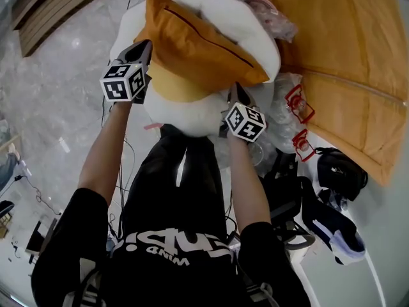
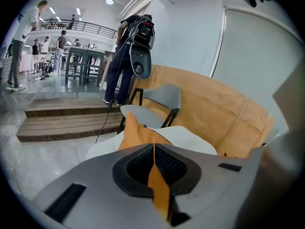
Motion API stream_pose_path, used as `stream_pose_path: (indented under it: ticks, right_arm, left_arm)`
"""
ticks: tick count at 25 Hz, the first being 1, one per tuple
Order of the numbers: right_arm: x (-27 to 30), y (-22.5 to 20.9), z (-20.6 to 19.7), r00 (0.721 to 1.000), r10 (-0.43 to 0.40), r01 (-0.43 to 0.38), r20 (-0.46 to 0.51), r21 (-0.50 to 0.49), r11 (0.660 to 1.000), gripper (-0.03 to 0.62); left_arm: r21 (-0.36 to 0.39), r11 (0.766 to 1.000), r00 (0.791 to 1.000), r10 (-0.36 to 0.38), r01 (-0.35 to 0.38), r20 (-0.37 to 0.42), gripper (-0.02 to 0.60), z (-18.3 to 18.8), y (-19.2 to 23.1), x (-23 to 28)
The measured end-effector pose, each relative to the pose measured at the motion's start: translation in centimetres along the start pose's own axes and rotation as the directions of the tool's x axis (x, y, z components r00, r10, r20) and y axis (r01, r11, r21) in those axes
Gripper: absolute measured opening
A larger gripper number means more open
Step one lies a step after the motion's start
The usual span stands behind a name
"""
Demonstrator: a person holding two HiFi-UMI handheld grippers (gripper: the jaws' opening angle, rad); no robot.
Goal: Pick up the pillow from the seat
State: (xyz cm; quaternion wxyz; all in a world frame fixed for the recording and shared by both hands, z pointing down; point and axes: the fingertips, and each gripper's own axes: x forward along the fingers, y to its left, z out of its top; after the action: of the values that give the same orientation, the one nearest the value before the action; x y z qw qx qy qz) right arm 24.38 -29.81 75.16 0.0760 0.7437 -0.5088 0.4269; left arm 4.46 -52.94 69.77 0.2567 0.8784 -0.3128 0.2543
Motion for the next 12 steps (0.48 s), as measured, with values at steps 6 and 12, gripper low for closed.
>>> stream_pose_path:
  ticks: [6,12]
  right_arm:
    - [2.0,-3.8,-2.8,0.996,-0.039,0.054,-0.079,0.196,0.979,0.239]
    - [3.4,-8.5,-4.8,0.988,-0.126,0.152,-0.093,0.374,0.915,0.346]
  left_arm:
    - [-0.15,0.988,0.997,-0.038,0.027,-0.072,0.213,-2.6,1.0,3.2]
    - [-0.239,0.971,0.994,-0.052,0.028,-0.094,0.331,-4.5,2.0,6.7]
